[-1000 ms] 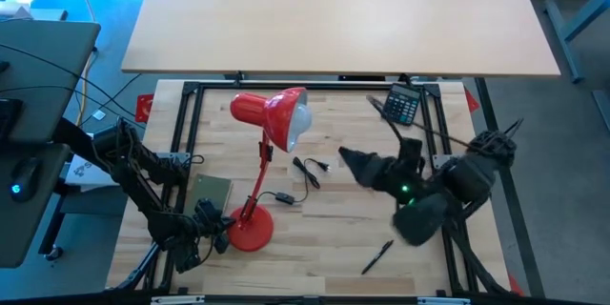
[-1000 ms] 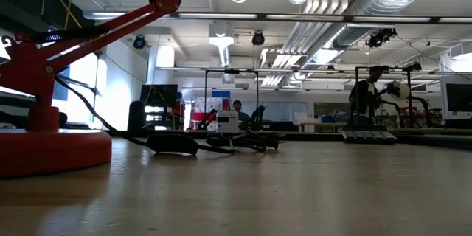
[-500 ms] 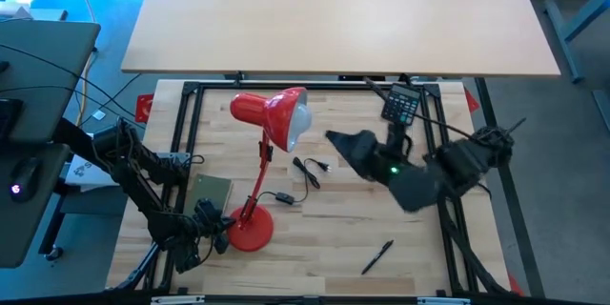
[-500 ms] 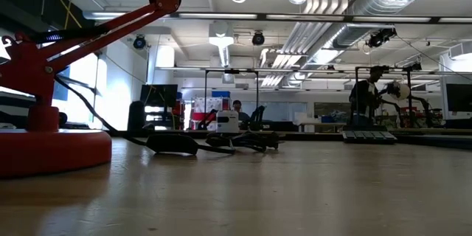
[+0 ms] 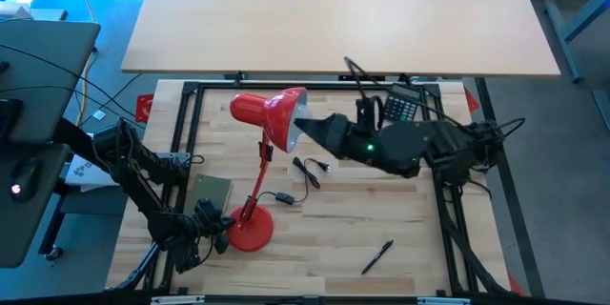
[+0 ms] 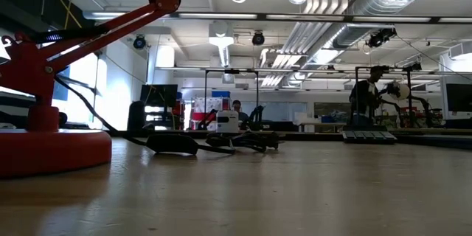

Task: Screw lightbulb
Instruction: Remove the white lightbulb from the red lamp

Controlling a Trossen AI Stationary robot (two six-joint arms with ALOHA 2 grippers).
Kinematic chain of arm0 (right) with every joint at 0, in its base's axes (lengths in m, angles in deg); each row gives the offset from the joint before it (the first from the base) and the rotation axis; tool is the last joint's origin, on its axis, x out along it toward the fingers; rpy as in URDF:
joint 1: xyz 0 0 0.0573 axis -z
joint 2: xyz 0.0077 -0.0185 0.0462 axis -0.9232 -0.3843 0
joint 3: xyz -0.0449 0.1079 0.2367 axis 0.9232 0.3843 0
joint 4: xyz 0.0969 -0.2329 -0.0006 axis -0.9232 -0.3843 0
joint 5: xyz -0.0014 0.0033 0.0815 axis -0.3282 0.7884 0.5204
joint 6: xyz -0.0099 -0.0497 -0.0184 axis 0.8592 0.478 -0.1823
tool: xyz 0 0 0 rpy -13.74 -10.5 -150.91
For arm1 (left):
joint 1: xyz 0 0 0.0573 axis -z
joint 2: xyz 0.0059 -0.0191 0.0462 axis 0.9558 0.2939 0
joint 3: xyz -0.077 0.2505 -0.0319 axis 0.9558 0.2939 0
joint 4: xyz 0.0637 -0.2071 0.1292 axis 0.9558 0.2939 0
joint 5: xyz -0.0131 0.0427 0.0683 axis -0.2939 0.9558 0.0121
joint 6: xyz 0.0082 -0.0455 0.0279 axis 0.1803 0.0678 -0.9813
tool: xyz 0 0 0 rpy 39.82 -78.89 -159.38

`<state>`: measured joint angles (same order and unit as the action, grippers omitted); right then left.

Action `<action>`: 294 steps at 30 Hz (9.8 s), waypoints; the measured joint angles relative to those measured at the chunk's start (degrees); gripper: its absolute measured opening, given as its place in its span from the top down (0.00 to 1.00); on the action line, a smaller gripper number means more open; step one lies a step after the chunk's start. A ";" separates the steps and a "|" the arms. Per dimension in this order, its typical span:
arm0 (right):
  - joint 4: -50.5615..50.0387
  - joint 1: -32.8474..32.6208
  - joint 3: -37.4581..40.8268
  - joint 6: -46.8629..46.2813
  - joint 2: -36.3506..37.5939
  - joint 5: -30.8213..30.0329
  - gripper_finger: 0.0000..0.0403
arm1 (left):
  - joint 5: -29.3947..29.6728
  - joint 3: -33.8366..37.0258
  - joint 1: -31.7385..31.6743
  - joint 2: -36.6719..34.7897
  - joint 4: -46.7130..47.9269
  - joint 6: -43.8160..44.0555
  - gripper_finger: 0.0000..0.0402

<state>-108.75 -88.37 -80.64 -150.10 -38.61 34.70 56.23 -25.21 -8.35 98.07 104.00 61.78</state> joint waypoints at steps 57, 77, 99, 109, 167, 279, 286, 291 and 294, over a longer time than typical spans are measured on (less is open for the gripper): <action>2.93 4.50 0.02 11.78 -0.34 9.81 0.28 | 0.26 0.00 -0.02 -0.02 -1.59 0.51 1.00; -1.20 5.79 -0.11 46.51 0.17 17.69 0.33 | -0.26 0.00 -0.02 -0.02 -2.17 0.52 1.00; 3.29 2.76 0.19 126.31 -0.03 9.54 0.33 | -0.66 -0.02 0.72 -0.04 -4.77 0.49 1.00; 2.14 1.24 0.08 155.81 -0.92 2.22 0.33 | -4.44 0.15 0.72 -5.25 -5.99 -3.32 1.00; 4.19 1.05 0.02 166.88 -5.05 1.37 0.08 | -14.06 0.00 0.72 -9.44 -4.57 -0.58 1.00; 0.89 0.81 0.04 -15.73 -2.80 11.32 0.01 | -2.88 -17.05 -4.48 11.28 -4.59 1.98 1.00; 0.25 1.52 0.04 -15.44 -3.16 8.15 0.01 | -2.89 -17.05 -4.48 11.28 -4.63 2.45 1.00; -1.02 1.48 0.02 -15.38 -3.13 7.37 0.01 | -2.86 -17.05 -4.48 11.28 -5.12 2.50 1.00; -1.04 1.49 0.02 -15.26 -3.13 8.42 0.01 | -2.86 -17.03 -4.50 11.28 -5.05 2.48 1.00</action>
<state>-109.79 -86.88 -80.62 -165.36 -41.74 43.11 53.37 -42.23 -12.85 109.34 98.95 64.26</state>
